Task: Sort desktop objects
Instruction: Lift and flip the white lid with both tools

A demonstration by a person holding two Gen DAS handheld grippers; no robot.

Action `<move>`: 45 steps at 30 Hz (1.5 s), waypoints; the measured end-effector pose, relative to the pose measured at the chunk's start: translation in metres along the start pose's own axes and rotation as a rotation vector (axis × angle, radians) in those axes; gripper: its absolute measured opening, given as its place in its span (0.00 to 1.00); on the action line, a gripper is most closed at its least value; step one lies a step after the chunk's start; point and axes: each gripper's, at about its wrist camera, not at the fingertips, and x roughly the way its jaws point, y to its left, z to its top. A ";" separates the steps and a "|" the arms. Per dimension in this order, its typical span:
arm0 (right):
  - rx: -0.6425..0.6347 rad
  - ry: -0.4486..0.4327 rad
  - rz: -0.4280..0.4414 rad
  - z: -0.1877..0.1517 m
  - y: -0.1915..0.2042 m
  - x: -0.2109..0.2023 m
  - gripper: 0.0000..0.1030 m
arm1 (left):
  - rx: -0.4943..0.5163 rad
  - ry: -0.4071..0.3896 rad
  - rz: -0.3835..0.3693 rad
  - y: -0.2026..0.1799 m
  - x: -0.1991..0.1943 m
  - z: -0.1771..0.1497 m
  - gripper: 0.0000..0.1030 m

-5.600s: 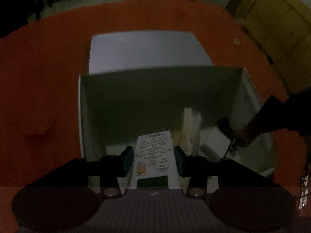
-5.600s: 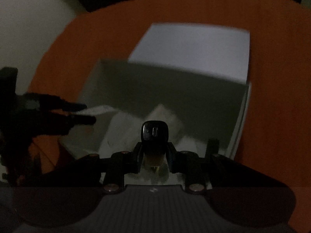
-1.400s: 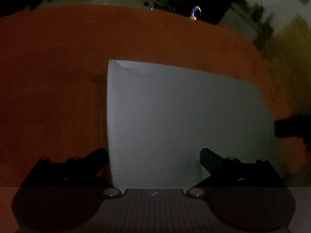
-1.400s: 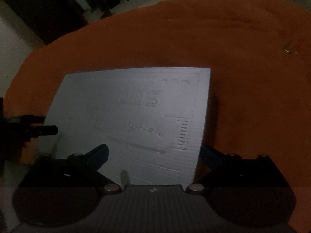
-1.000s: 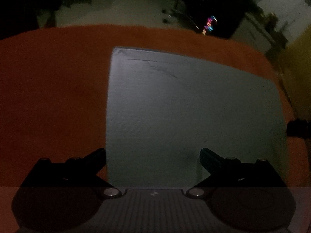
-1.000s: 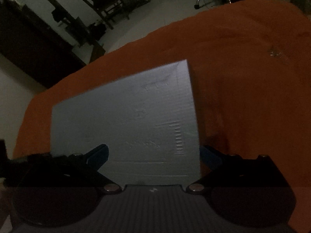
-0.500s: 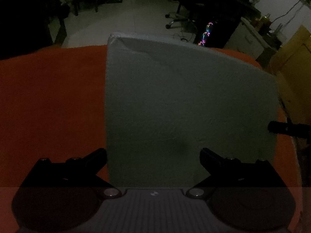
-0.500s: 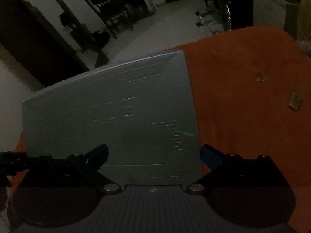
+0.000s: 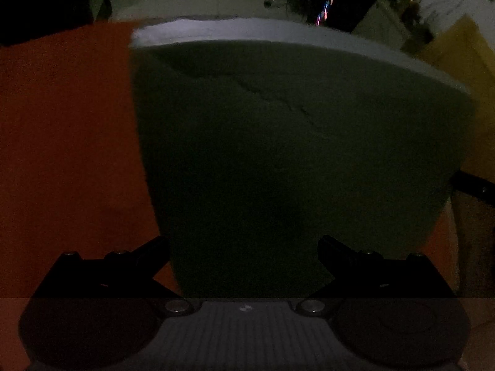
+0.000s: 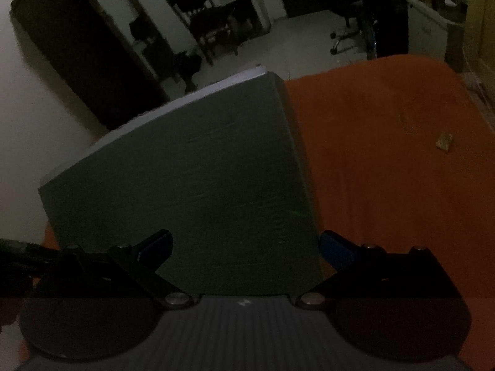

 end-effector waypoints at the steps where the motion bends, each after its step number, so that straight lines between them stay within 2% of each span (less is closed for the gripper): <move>1: -0.004 0.008 -0.001 -0.012 0.002 -0.004 1.00 | -0.003 0.020 0.000 0.001 0.003 -0.010 0.99; 3: -0.011 0.034 -0.008 -0.035 0.004 -0.005 1.00 | -0.005 0.050 0.003 0.003 0.012 -0.029 0.99; 6: 0.012 0.068 -0.011 -0.067 0.002 0.002 1.00 | 0.009 0.054 0.027 0.006 0.027 -0.044 0.99; 9: 0.011 0.023 -0.018 -0.094 0.000 0.003 1.00 | -0.003 0.036 0.027 0.009 0.042 -0.048 0.99; 12: -0.003 -0.036 -0.032 -0.107 0.000 0.005 1.00 | 0.044 -0.002 0.055 0.002 0.059 -0.041 0.99; 15: 0.051 -0.052 -0.034 -0.116 -0.009 0.022 1.00 | 0.053 -0.024 0.088 -0.001 0.084 -0.028 0.99; 19: 0.059 -0.031 -0.134 -0.125 -0.021 0.067 1.00 | 0.070 -0.016 0.134 0.001 0.130 -0.011 0.99; 20: 0.059 -0.024 -0.156 -0.128 -0.024 0.077 1.00 | 0.065 -0.009 0.136 0.005 0.141 -0.009 0.99; 23: 0.074 -0.001 -0.167 -0.138 -0.034 0.097 1.00 | 0.011 -0.059 0.061 0.021 0.153 -0.008 1.00; 26: 0.066 -0.021 -0.127 -0.145 -0.040 0.095 1.00 | -0.022 -0.094 0.013 0.033 0.156 -0.009 1.00; 29: 0.016 -0.023 -0.144 -0.143 -0.048 0.099 1.00 | -0.055 -0.133 0.006 0.054 0.149 -0.030 1.00; 33: -0.020 -0.017 -0.116 -0.147 -0.052 0.105 1.00 | -0.027 -0.176 -0.035 0.064 0.148 -0.051 1.00; 38: 0.024 -0.036 -0.053 -0.146 -0.066 0.131 1.00 | 0.011 -0.227 -0.099 0.061 0.160 -0.063 1.00; 43: 0.068 -0.066 -0.063 -0.139 -0.062 0.132 1.00 | 0.039 -0.250 -0.036 0.027 0.142 -0.057 1.00; 45: 0.072 -0.096 -0.026 -0.133 -0.060 0.125 1.00 | 0.064 -0.260 -0.016 0.018 0.125 -0.063 1.00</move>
